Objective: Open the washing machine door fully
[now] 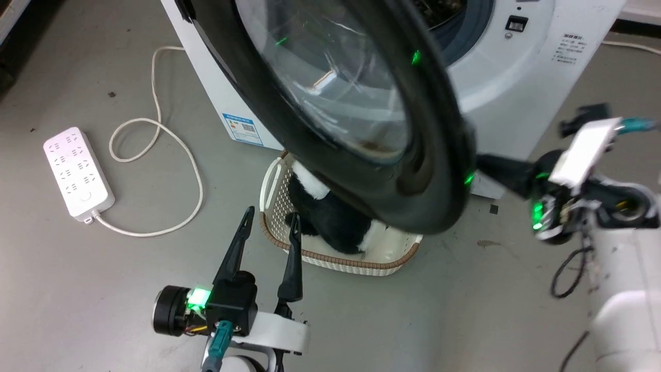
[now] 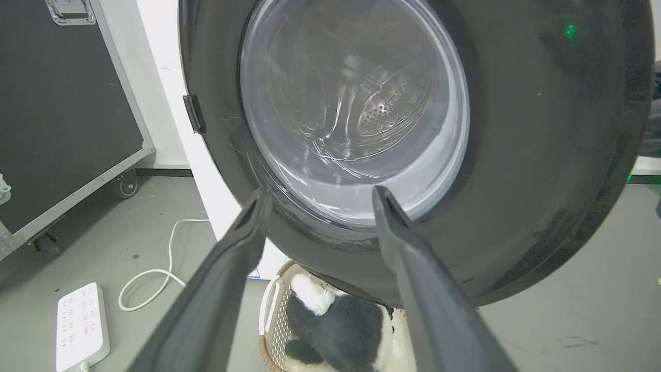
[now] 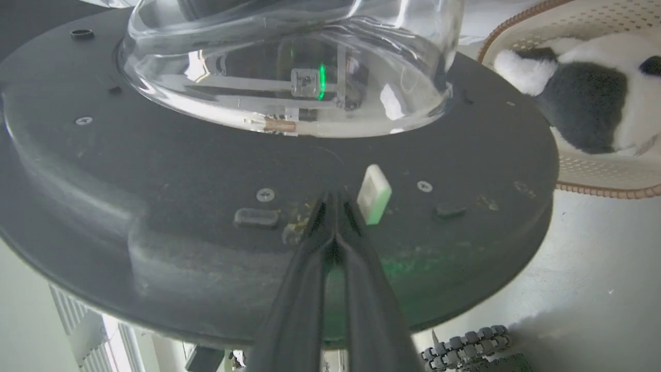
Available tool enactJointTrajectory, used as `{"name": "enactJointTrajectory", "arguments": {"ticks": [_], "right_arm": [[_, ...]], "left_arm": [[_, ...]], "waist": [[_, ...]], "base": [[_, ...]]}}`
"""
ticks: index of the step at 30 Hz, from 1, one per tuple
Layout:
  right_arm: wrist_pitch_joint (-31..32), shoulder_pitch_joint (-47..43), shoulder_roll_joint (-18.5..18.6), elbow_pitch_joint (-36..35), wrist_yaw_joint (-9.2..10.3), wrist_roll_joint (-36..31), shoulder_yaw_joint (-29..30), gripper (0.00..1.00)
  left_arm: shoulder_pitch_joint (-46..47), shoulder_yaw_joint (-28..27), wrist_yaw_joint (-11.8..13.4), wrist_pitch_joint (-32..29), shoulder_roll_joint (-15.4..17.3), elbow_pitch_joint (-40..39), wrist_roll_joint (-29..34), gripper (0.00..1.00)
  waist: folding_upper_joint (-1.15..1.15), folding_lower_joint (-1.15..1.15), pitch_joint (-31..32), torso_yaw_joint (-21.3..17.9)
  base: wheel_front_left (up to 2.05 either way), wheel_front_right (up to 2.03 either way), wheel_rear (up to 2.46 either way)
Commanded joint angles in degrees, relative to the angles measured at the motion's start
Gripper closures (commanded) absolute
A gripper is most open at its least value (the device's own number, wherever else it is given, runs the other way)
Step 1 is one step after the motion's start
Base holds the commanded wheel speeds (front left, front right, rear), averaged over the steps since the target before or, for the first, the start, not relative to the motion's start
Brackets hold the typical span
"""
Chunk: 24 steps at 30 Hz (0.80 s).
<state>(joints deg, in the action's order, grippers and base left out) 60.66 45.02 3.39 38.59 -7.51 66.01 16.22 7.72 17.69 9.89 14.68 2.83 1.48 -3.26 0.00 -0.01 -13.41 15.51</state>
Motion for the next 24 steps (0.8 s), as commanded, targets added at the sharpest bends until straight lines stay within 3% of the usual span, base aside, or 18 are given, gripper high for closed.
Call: {"name": "enactJointTrajectory", "arguments": {"ticks": [1,12,17,18,19,24], "right_arm": [[-0.7,-2.1,-0.5,-0.2,0.02,2.6,-3.2,1.00],[-5.7,-11.2,-0.5,-7.7,0.02,14.7,-22.1,1.00],[-10.3,-14.4,-0.5,-11.6,0.02,14.4,-25.2,1.00],[-12.5,-14.7,-0.5,-12.6,0.02,13.1,-24.7,0.04],[-14.6,-15.1,-0.5,-13.5,0.02,11.9,-24.0,0.00],[-24.8,-16.7,2.4,-19.8,0.02,4.3,-20.6,0.00]], "left_arm": [[-1.0,0.1,-0.3,0.3,0.1,0.2,0.2,0.00],[-2.8,1.0,-1.5,0.3,0.1,1.2,-2.6,0.00],[-3.9,-0.3,-3.1,0.3,0.1,0.4,-6.0,0.00],[-4.0,-0.7,-3.8,0.3,0.1,-0.2,-6.7,0.00],[-4.2,-1.1,-4.5,0.3,0.1,-0.4,-6.8,0.00],[-4.4,-4.3,-6.6,0.3,0.1,-0.8,-9.3,0.00]], "waist": [[0.00,0.01,0.2,0.0],[0.00,0.01,0.8,1.0],[0.00,0.01,2.1,1.2],[0.00,0.01,2.4,1.0],[0.00,0.01,2.7,0.9],[0.00,0.01,4.2,-0.4]], "base": [[0.00,0.00,0.00],[0.00,0.00,0.00],[0.00,0.00,0.00],[0.00,0.00,0.00],[0.00,0.00,0.00],[0.00,0.00,0.00]]}}
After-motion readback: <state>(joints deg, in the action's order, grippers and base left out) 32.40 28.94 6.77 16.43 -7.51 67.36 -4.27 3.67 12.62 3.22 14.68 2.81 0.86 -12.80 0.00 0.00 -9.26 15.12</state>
